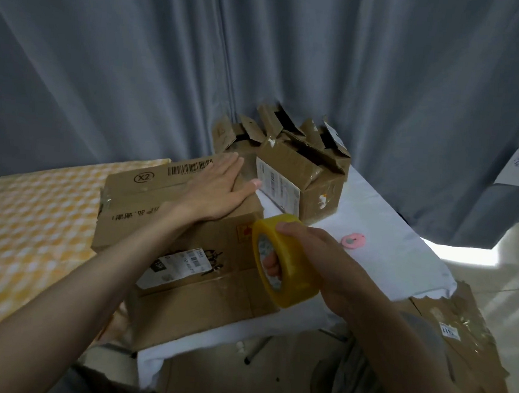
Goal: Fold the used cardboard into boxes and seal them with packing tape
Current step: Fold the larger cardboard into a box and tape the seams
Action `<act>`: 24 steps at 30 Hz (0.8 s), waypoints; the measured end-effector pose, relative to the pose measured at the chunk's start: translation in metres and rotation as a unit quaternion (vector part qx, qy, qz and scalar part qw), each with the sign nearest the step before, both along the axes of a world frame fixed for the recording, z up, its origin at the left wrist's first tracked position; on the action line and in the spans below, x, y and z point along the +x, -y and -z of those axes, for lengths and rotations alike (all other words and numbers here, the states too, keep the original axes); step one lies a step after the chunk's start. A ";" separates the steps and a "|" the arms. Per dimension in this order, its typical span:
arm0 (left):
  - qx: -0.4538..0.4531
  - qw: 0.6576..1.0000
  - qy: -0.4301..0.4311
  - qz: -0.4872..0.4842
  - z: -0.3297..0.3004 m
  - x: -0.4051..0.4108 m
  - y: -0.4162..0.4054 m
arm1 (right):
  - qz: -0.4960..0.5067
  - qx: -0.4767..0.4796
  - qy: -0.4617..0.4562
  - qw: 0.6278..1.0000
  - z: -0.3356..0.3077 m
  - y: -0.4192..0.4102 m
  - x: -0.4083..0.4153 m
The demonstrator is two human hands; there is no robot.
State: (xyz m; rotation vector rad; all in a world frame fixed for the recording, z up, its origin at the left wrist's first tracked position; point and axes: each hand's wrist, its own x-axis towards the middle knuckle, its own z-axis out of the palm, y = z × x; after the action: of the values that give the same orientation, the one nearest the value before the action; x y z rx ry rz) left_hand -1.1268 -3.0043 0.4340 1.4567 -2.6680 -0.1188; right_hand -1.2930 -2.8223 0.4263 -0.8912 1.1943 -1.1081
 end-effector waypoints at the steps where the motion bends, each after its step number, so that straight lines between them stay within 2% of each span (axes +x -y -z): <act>1: -0.005 1.000 -0.005 0.000 0.002 0.001 0.001 | 0.003 -0.004 -0.002 1.000 0.002 0.000 0.001; 13: -0.014 1.000 -0.023 0.013 0.001 0.005 0.008 | 0.015 -0.021 -0.073 0.997 0.034 0.004 0.012; 15: -0.059 0.996 -0.060 0.023 -0.003 0.004 0.000 | 0.010 -0.015 -0.068 0.998 0.037 0.006 0.010; 17: -0.143 0.984 -0.100 0.048 -0.007 0.003 -0.014 | 0.000 -0.011 -0.077 0.997 0.042 0.006 0.006; 19: -0.191 0.976 -0.088 0.054 -0.010 0.000 -0.030 | 0.001 0.001 -0.076 0.997 0.049 0.002 0.001; 21: -0.183 0.980 -0.070 0.028 -0.010 -0.006 -0.044 | 0.008 0.003 -0.055 0.998 0.058 0.002 -0.006; 24: -0.143 0.987 -0.064 -0.018 -0.003 -0.016 -0.066 | -0.012 -0.004 -0.100 0.995 0.062 0.007 -0.009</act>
State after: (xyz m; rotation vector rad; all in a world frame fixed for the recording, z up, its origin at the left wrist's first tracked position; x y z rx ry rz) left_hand -1.1432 -2.9383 0.4370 1.3547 -2.4341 0.1618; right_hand -1.3019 -2.8296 0.3641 -1.0391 1.3391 -1.0232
